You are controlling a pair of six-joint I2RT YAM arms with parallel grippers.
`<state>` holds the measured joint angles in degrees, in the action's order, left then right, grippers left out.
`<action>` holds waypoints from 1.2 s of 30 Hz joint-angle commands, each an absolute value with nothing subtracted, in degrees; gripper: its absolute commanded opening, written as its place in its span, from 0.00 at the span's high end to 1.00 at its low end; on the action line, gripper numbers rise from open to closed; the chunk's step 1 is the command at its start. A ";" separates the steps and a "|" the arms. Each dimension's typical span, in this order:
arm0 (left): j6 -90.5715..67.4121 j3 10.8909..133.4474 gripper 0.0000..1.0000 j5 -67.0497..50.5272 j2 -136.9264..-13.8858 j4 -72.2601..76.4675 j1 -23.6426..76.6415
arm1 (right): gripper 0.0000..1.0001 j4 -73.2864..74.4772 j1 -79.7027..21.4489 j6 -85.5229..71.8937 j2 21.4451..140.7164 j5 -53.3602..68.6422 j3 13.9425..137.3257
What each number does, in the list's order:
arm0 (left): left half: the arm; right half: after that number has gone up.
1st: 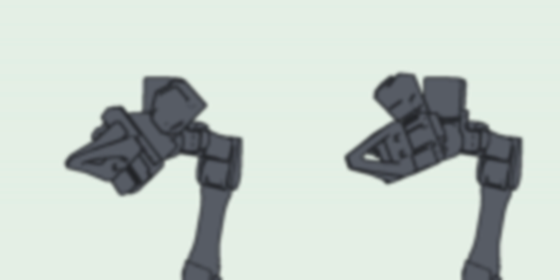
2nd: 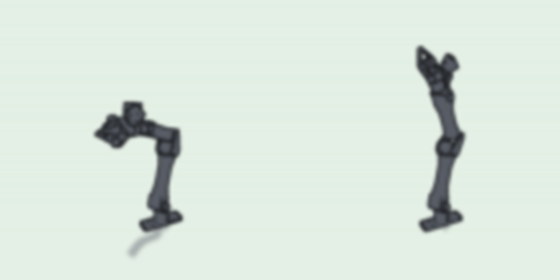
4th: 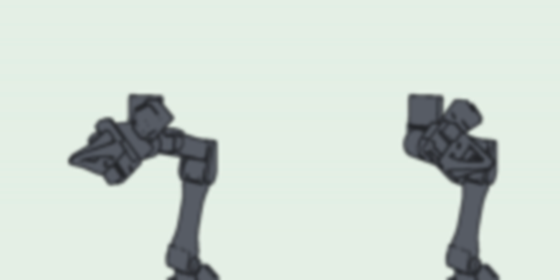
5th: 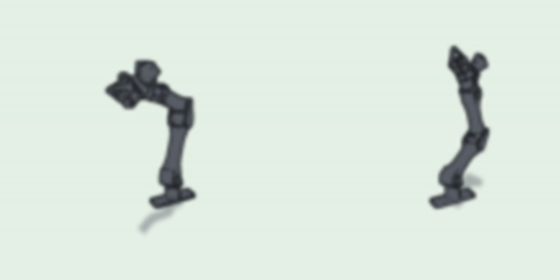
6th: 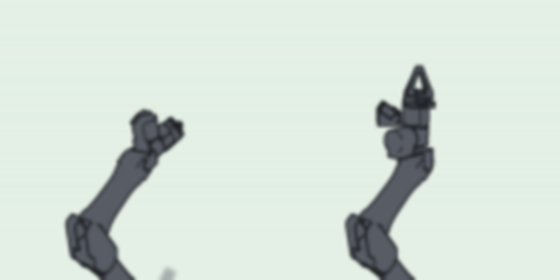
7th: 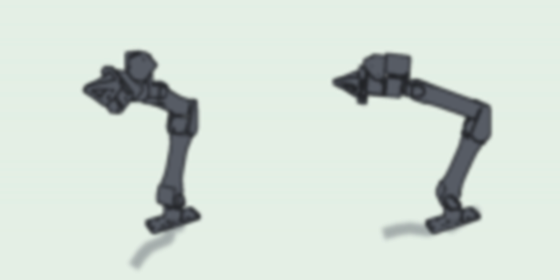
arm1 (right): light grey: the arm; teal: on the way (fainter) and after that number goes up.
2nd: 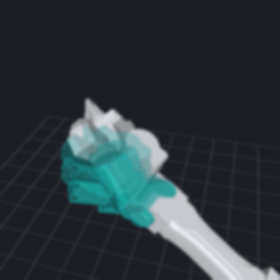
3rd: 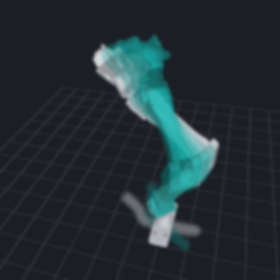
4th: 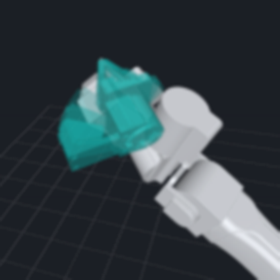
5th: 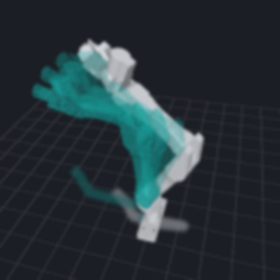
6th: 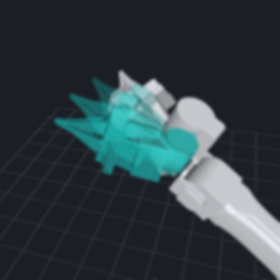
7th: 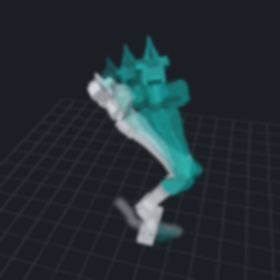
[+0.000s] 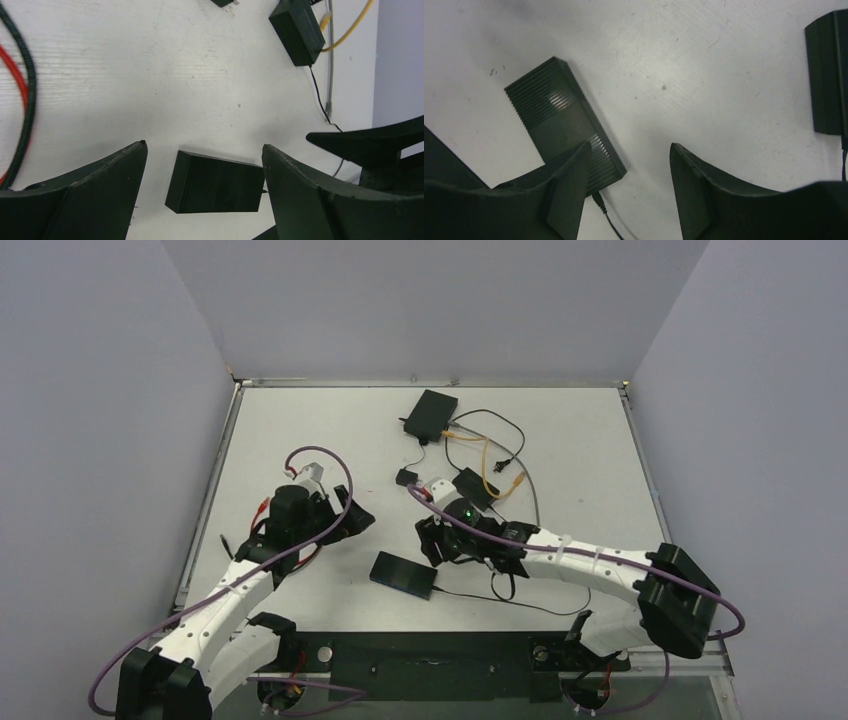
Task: Insert the plug into the switch port
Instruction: Adjust the switch port at the center of the board.
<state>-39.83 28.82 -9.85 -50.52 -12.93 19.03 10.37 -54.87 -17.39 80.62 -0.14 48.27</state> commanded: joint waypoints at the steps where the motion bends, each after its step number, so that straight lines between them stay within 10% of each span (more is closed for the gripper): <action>1: -38.88 28.30 0.17 -20.99 -54.73 -1.88 18.84 | 0.46 10.21 -60.95 -22.43 71.74 -4.33 41.11; 36: -35.99 36.20 0.17 -27.63 -85.67 11.55 30.23 | 0.66 4.44 -77.00 -33.88 81.41 -10.62 36.30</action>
<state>-37.80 34.02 -25.21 -85.43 7.64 29.95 6.74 -76.93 -32.88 79.99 -7.11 33.78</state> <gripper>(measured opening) 0.832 0.355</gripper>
